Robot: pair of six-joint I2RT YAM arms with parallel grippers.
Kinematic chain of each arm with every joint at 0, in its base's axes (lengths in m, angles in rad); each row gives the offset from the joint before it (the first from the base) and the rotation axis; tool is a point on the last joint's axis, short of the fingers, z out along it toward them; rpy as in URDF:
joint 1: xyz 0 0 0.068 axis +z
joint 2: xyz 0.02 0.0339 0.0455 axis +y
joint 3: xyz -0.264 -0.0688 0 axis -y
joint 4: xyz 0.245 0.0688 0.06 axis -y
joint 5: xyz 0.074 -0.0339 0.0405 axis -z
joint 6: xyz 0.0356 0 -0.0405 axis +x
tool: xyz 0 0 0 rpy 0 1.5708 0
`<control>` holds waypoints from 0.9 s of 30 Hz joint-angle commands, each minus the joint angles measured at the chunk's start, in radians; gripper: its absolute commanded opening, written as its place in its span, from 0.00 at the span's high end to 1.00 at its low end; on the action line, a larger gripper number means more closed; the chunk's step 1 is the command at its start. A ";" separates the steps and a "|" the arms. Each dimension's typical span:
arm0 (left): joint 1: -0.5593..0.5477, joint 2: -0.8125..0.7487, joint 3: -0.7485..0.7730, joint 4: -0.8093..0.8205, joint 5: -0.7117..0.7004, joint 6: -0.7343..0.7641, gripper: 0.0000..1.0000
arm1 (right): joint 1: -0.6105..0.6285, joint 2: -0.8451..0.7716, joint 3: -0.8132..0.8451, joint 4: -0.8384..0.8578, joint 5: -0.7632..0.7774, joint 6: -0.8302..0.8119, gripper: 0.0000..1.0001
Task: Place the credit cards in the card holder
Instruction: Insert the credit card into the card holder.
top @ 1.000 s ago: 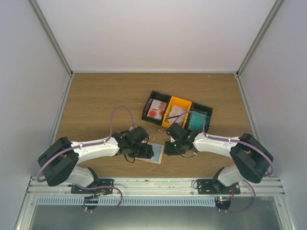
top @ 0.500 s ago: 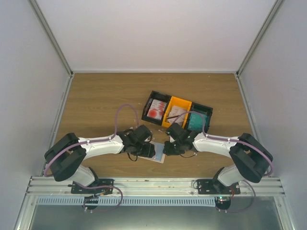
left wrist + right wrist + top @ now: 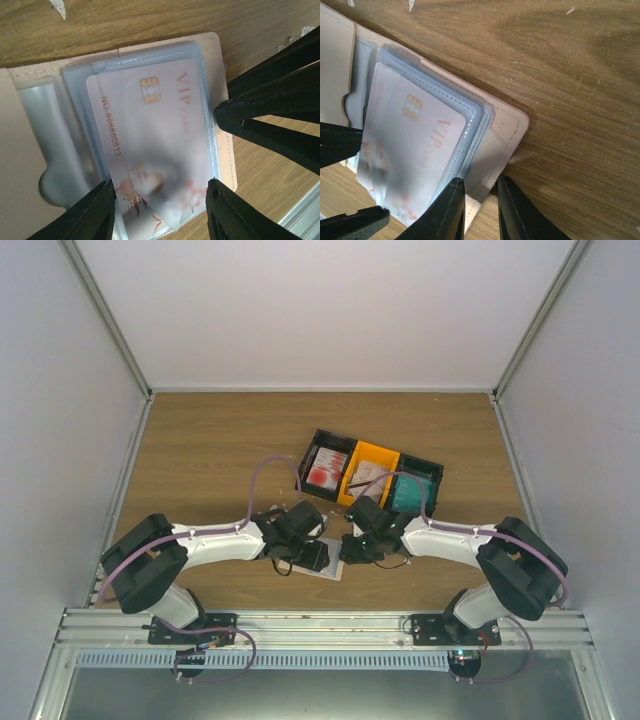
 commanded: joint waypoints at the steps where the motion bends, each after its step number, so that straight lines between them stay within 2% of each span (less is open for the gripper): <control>1: -0.008 0.020 0.018 0.061 0.033 0.025 0.48 | 0.005 0.034 0.000 -0.007 0.014 -0.009 0.80; 10: -0.013 0.001 -0.032 0.149 0.151 -0.030 0.50 | 0.005 0.030 -0.003 -0.001 0.021 -0.002 0.80; 14: -0.013 -0.016 -0.019 0.106 0.107 -0.021 0.50 | 0.003 0.000 0.003 -0.027 0.065 0.004 0.80; 18: -0.013 -0.050 0.008 0.026 0.048 -0.013 0.47 | -0.001 -0.074 0.024 -0.086 0.146 0.016 0.71; 22: -0.012 -0.096 0.014 -0.013 0.007 -0.018 0.45 | -0.005 -0.147 0.035 -0.120 0.211 0.025 0.58; 27: 0.007 -0.110 -0.026 0.008 -0.036 -0.044 0.56 | -0.011 -0.188 0.016 -0.091 0.183 0.022 0.56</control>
